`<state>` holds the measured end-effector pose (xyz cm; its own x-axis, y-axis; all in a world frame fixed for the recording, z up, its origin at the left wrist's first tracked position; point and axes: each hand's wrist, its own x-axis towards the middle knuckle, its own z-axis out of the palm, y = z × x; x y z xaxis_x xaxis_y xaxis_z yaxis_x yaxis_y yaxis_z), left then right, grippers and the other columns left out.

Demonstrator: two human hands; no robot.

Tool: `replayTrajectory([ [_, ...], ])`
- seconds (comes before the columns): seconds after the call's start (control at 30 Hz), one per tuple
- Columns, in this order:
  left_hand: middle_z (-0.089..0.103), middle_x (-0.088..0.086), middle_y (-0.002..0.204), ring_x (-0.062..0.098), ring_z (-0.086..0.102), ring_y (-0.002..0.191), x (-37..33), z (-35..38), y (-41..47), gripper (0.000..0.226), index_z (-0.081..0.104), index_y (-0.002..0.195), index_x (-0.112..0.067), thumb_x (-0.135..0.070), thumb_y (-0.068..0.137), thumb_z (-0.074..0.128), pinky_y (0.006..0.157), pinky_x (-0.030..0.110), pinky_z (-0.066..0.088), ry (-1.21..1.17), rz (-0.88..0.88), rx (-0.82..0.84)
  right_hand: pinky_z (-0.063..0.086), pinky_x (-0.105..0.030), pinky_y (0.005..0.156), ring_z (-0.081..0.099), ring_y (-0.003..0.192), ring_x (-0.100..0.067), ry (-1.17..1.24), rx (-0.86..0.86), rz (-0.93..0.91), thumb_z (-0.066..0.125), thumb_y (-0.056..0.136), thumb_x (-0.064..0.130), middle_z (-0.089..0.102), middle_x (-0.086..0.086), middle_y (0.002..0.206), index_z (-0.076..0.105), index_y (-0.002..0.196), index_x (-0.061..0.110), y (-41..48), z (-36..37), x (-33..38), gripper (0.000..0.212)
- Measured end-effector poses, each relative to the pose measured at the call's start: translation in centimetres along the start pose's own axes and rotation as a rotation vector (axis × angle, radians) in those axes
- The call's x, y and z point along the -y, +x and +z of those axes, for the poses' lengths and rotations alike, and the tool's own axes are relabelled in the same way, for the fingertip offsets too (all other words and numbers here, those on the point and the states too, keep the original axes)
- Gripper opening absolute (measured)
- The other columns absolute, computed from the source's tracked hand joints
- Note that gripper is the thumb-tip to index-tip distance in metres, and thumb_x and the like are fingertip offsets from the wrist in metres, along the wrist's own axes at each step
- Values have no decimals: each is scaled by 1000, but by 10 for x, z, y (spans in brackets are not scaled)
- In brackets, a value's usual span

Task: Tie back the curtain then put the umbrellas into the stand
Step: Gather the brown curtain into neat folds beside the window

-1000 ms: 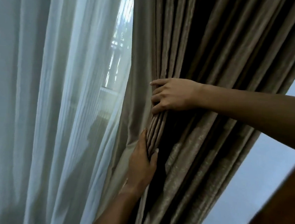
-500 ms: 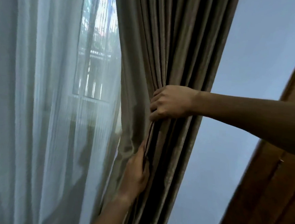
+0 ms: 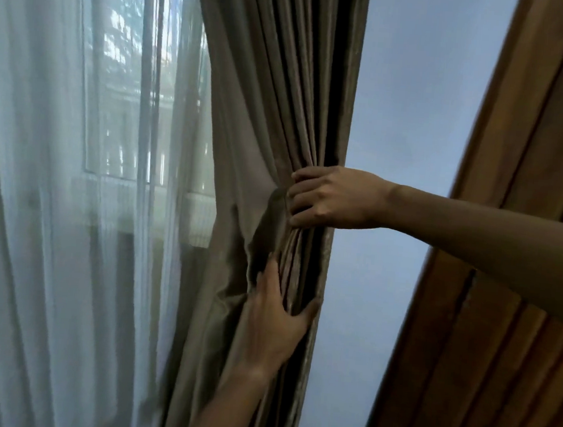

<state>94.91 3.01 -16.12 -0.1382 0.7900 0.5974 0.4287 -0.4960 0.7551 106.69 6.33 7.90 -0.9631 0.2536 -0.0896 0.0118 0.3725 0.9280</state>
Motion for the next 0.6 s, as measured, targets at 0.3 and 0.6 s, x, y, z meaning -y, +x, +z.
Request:
replayTrajectory([
  [0.3, 44, -7, 156, 7, 40, 144, 22, -4, 26, 75, 25, 158, -27, -1, 95, 56, 120, 30, 34, -94, 16, -23, 28, -46, 123, 23, 155, -17, 751, -596, 1081, 65, 96, 43, 25, 0, 167, 40, 154, 28, -16, 72, 88, 64],
  [0.6, 6, -9, 169, -9, 10, 150, 26, -22, 11, 113, -18, 146, -62, 4, 92, 56, 116, 6, 15, 97, 209, 33, 30, -40, 124, 28, 151, -2, 1528, -932, 1379, 51, 105, 28, 27, 21, 164, 19, 159, 35, 61, 87, 196, 64],
])
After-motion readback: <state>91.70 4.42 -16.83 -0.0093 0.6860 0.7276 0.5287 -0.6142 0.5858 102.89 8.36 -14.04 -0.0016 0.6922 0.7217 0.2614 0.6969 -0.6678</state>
